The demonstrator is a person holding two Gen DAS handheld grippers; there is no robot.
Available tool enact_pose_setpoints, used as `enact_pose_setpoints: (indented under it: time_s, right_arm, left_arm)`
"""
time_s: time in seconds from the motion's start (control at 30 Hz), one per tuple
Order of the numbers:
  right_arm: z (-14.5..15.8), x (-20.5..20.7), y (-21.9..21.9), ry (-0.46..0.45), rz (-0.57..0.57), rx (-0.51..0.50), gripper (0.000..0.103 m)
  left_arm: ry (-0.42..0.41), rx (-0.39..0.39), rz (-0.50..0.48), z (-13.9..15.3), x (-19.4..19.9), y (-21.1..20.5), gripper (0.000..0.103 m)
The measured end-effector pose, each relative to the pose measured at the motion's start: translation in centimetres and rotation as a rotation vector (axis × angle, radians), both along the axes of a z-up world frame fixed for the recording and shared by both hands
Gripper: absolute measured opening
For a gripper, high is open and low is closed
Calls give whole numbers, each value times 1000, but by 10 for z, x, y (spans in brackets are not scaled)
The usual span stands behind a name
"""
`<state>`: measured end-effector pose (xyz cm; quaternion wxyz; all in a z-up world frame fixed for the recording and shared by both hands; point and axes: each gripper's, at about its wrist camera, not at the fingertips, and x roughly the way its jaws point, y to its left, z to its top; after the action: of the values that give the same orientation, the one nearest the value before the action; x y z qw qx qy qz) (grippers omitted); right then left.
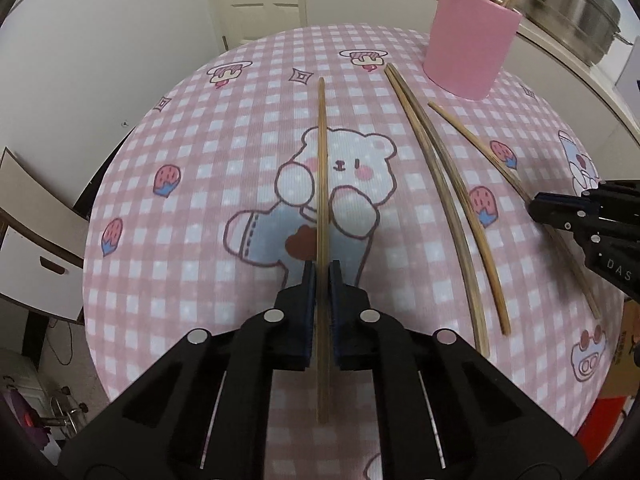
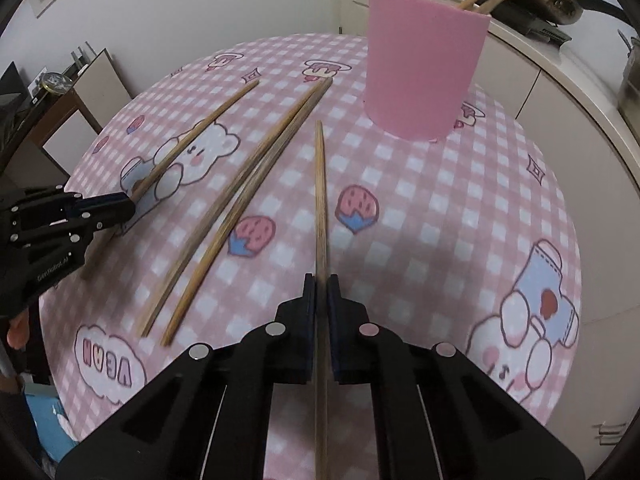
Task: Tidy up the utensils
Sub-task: 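Grasp a chopstick with the right tool while the left tool grasps another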
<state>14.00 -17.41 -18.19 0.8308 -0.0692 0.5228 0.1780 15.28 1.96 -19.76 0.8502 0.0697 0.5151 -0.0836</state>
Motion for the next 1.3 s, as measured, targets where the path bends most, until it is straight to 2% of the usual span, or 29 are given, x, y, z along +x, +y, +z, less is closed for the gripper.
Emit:
enact_pose_setpoints:
  time_s: [0.13, 0.2, 0.27, 0.67, 0.83, 0.93, 0.97, 1.0, 1.03, 1.17, 1.3]
  right_arm:
    - [0, 7, 7, -23, -15, -9, 8]
    - [0, 13, 10, -31, -14, -5, 21]
    - [-2, 22, 15, -43, -23, -24, 26]
    - [-7, 72, 33, -37, -24, -38, 26]
    - [-9, 86, 38, -28, -18, -28, 25]
    - [-8, 91, 40, -28, -15, -31, 21]
    - [-8, 92, 41, -30, -15, -33, 16]
    - [-8, 93, 42, -32, -16, -34, 6]
    - [-8, 94, 42, -32, -17, -26, 5]
    - [-7, 91, 39, -35, -13, 8, 5]
    - [8, 78, 33, -64, -10, 66, 5]
  left_arm:
    - [5, -16, 24, 2, 14, -3, 8]
    - [8, -13, 16, 3, 22, -8, 8]
    - [11, -7, 17, 3, 33, -12, 8]
    - [40, -1, 27, -3, 103, -26, 8]
    - [42, 6, 28, -3, 120, -33, 8]
    - [40, 10, 28, -3, 128, -35, 9]
    - [39, 8, 29, -3, 130, -36, 9]
    - [36, 5, 31, -3, 131, -36, 9]
    - [31, 7, 30, -3, 130, -36, 9]
    - [23, -19, 27, 0, 128, -35, 7]
    - [-24, -63, 24, 21, 115, -34, 7]
